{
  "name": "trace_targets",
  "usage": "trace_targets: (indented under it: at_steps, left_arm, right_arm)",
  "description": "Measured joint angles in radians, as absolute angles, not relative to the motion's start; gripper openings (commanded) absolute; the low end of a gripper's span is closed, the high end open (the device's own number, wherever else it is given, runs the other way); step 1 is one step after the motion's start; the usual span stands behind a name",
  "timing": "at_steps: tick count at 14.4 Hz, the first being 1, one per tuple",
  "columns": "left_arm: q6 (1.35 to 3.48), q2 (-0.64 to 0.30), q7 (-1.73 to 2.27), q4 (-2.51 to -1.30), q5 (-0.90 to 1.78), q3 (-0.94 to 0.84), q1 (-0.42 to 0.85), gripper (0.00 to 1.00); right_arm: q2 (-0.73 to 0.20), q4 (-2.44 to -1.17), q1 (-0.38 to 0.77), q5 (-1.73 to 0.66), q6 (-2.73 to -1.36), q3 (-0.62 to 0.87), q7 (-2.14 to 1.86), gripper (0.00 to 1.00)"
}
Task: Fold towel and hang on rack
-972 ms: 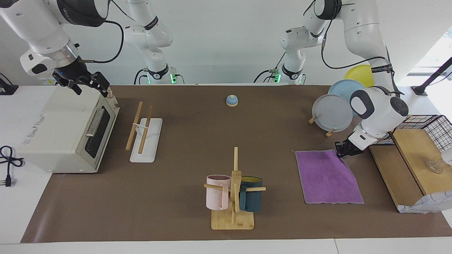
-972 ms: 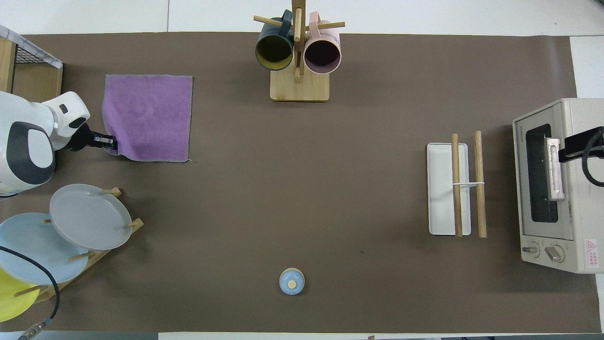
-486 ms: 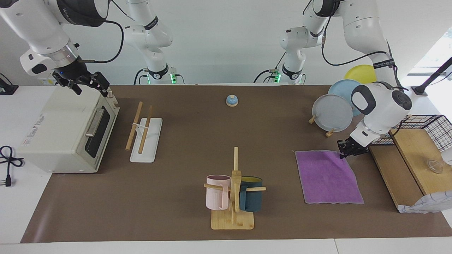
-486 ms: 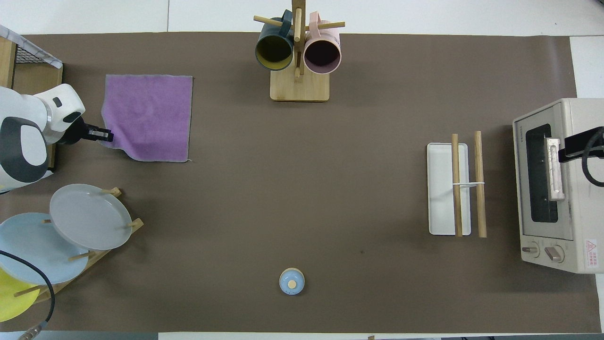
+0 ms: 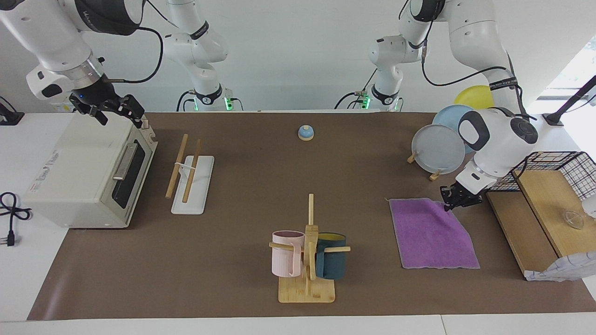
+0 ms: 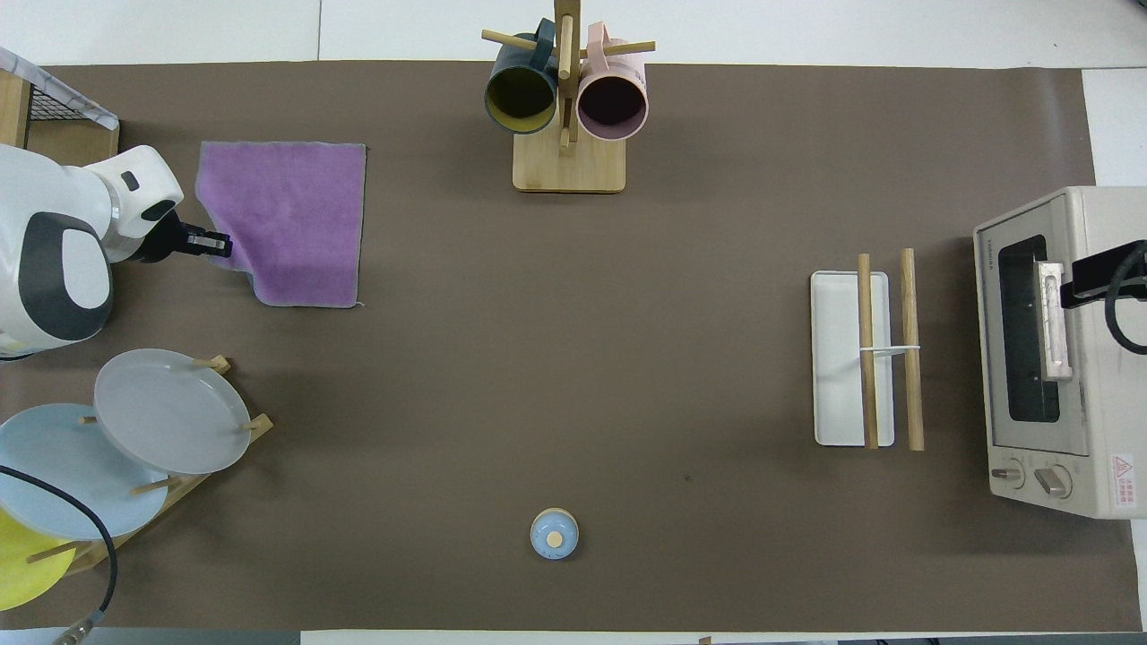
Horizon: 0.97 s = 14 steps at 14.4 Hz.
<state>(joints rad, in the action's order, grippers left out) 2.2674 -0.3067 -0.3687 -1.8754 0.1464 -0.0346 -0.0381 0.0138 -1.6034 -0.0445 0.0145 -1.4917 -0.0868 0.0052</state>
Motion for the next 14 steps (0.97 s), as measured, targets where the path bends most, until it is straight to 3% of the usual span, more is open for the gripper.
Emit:
trace_targets:
  at_steps: [6, 10, 13, 14]
  left_arm:
    - [2.286, -0.255, -0.217, -1.899, 0.146, -0.040, 0.115, 0.00]
    - [2.543, -0.227, -0.158, -2.086, 0.146, -0.041, 0.232, 0.00]
    - [2.596, -0.221, -0.181, -2.153, 0.146, -0.032, 0.237, 0.00]
    - [2.596, -0.218, -0.191, -2.155, 0.146, -0.027, 0.234, 0.34]
  right_arm:
    - [0.014, -1.603, -0.045, 0.015, -1.492, -0.087, 0.005, 1.00]
    - [0.014, -1.603, -0.045, 0.015, -1.492, -0.087, 0.005, 1.00]
    - [0.014, -1.603, -0.044, 0.015, -1.492, -0.087, 0.005, 1.00]
    - [0.014, -1.603, -0.045, 0.015, -1.492, -0.087, 0.005, 1.00]
